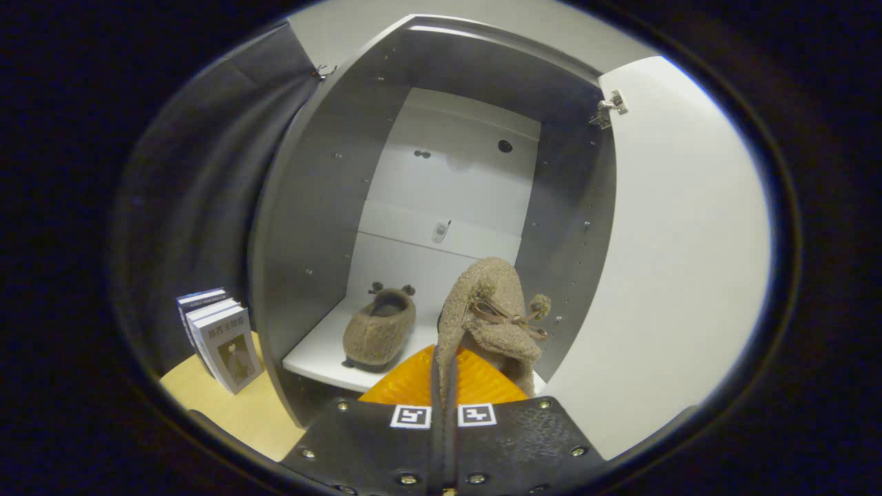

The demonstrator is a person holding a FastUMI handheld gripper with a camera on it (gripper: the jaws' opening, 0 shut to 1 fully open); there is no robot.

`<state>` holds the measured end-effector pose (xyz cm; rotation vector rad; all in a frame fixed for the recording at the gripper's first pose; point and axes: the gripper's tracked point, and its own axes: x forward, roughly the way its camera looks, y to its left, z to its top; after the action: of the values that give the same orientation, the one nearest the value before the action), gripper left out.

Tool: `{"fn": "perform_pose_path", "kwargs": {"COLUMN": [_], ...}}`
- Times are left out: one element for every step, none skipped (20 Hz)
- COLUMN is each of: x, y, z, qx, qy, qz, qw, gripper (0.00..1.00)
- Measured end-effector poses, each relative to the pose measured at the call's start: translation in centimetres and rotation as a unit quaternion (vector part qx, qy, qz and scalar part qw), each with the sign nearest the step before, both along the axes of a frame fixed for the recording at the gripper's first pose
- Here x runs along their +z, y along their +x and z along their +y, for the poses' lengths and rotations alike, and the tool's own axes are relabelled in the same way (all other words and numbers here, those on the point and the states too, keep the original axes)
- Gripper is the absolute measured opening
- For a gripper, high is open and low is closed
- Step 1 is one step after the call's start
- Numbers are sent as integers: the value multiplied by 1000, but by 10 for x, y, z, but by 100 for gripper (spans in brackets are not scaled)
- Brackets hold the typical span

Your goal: Open the shoe cabinet door, grab the shoes and put them into the shoe cabinet, then close the shoe cabinet door.

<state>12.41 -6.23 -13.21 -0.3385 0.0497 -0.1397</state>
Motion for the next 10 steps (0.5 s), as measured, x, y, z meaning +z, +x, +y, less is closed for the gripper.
{"fn": "perform_pose_path", "kwargs": {"x": [3, 5, 5, 4, 4, 3, 0, -4, -8, -13], "y": [17, 31, 45, 59, 72, 86, 100, 114, 127, 139], "z": [-1, -2, -4, -5, -7, -7, -8, -10, -13, -16], "qx": [-3, -8, -13, -16, -17, -17, -19, -20, -22, -24], "qy": [-1, 0, 2, 6, 9, 11, 11, 10, 11, 14], "qz": [-2, -3, -2, -1, 1, 4, 9, 15, 21, 28], "qw": [1000, 1000, 1000, 1000, 1000, 1000, 1000, 1000, 999, 999], "gripper": [0, 0, 0, 0, 0, 0, 0, 0, 0, 0]}}
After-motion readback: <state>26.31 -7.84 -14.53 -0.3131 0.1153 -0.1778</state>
